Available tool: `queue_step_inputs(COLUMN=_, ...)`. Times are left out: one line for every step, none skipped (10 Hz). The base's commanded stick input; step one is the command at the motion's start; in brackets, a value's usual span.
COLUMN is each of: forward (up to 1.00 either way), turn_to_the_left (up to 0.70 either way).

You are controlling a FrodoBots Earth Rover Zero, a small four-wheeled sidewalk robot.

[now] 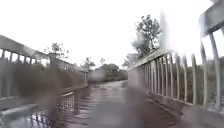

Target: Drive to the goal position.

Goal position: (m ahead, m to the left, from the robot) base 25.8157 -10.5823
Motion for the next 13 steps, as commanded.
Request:
queue_step_inputs(forward=0.7, turn_to_the_left=0.0)
queue_step_inputs(forward=0.7, turn_to_the_left=0.0)
queue_step_inputs(forward=0.7, turn_to_the_left=0.0)
queue_step_inputs(forward=0.7, turn_to_the_left=0.0)
queue_step_inputs(forward=0.7, turn_to_the_left=0.0)
queue_step_inputs(forward=0.7, turn_to_the_left=0.0)
queue_step_inputs(forward=0.7, turn_to_the_left=0.0)
queue_step_inputs(forward=0.7, turn_to_the_left=0.0)
queue_step_inputs(forward=0.7, turn_to_the_left=0.0)
queue_step_inputs(forward=0.7, turn_to_the_left=0.0)
queue_step_inputs(forward=0.7, turn_to_the_left=0.0)
queue_step_inputs(forward=0.7, turn_to_the_left=0.0)
queue_step_inputs(forward=0.7, turn_to_the_left=0.0)
